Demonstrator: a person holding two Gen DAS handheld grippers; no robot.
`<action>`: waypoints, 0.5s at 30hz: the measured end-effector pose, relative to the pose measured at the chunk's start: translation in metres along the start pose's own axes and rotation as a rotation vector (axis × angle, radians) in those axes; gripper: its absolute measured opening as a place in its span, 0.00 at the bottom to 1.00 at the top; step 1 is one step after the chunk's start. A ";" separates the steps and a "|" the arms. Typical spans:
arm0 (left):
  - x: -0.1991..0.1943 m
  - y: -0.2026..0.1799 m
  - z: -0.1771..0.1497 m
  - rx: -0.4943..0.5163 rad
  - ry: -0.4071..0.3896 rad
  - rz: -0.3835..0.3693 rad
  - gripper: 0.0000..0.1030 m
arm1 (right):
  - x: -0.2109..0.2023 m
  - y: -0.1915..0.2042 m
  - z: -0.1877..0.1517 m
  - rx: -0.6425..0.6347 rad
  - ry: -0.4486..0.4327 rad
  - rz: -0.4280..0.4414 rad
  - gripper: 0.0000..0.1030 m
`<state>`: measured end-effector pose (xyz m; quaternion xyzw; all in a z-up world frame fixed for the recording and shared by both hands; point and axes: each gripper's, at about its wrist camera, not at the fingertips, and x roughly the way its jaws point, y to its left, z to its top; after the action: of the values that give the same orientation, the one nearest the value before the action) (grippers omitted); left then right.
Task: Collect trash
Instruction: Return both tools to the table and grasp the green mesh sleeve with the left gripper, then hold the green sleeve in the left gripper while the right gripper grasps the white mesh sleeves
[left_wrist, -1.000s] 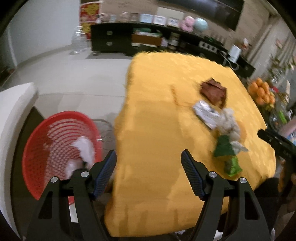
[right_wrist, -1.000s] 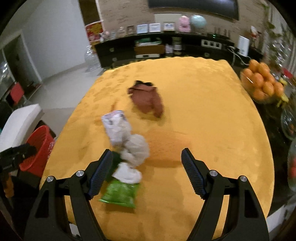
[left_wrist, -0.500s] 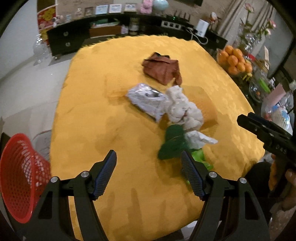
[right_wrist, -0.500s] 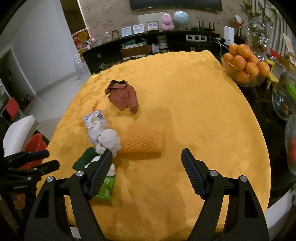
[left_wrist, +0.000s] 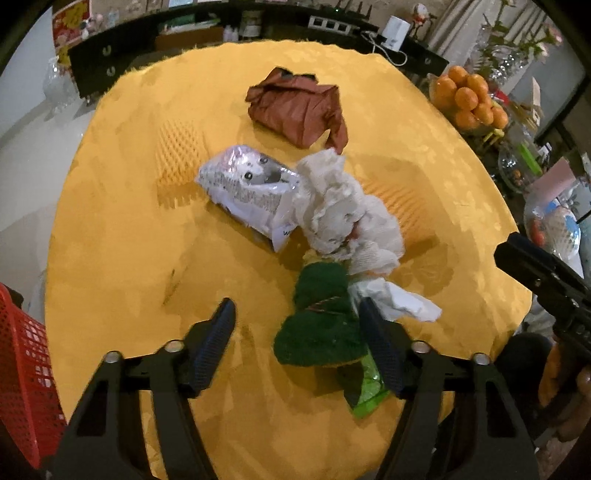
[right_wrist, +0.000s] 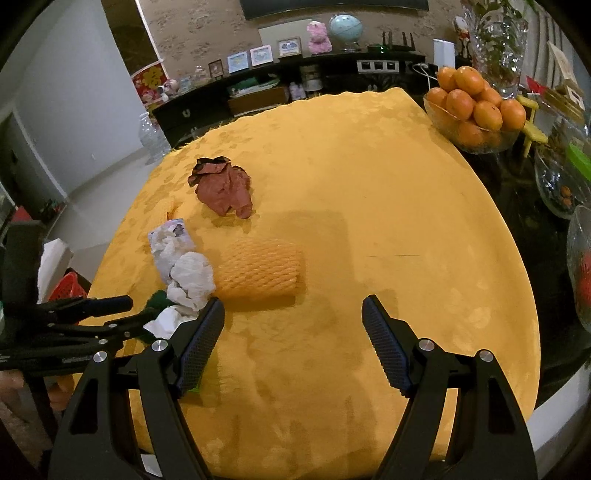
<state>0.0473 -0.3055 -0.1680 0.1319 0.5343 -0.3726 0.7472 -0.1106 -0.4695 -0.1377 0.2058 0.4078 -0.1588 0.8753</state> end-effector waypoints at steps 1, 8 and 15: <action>0.001 0.001 -0.001 -0.003 0.005 -0.011 0.56 | 0.000 0.000 0.000 0.001 0.002 0.001 0.72; 0.003 0.006 -0.008 -0.023 0.000 -0.093 0.37 | 0.001 0.006 0.001 -0.014 0.011 0.002 0.72; -0.017 0.024 -0.018 -0.059 -0.045 -0.063 0.36 | 0.005 0.023 0.007 -0.056 0.017 0.009 0.72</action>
<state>0.0485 -0.2714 -0.1647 0.0845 0.5318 -0.3830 0.7506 -0.0925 -0.4540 -0.1322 0.1846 0.4186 -0.1414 0.8779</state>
